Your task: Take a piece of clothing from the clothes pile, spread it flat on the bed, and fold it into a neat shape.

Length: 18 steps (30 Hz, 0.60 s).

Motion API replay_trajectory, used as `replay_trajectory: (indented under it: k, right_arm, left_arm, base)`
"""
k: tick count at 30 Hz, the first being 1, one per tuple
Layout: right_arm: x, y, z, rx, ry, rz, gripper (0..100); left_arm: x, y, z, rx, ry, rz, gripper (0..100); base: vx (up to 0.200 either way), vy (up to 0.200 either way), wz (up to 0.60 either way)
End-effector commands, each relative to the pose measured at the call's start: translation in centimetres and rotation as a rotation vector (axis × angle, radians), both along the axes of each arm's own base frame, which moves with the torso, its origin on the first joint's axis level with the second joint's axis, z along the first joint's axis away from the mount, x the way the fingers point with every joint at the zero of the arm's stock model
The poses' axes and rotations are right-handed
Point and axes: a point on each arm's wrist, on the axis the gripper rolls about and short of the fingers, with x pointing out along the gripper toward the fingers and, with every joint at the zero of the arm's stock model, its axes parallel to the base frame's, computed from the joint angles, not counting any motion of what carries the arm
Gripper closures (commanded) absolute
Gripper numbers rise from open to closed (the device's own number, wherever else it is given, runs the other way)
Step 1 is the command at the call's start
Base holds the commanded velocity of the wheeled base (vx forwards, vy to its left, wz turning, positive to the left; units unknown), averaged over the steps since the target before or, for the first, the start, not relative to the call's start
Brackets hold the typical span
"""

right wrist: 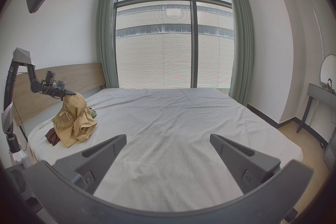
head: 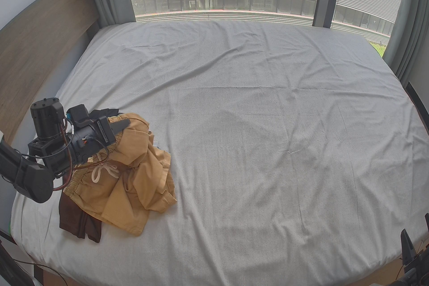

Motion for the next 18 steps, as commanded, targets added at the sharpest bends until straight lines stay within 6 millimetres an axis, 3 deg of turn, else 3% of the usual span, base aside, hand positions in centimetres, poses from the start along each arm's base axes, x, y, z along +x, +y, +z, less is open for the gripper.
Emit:
replay_trajectory:
  k: [1,18]
  right_arm:
    - [0.0,0.0,-0.5,0.0,0.006,0.001,0]
    - [0.0,0.0,-0.5,-0.002,0.007,-0.001,0]
  left_arm:
    - [-0.8,-0.2,1.0,-0.005,-0.038,-0.01,100]
    - [-1.8,-4.6,2.0,-0.036,-0.148,-0.145,100]
  base:
    - [0.0,0.0,0.0]
    - [0.0,0.0,0.0]
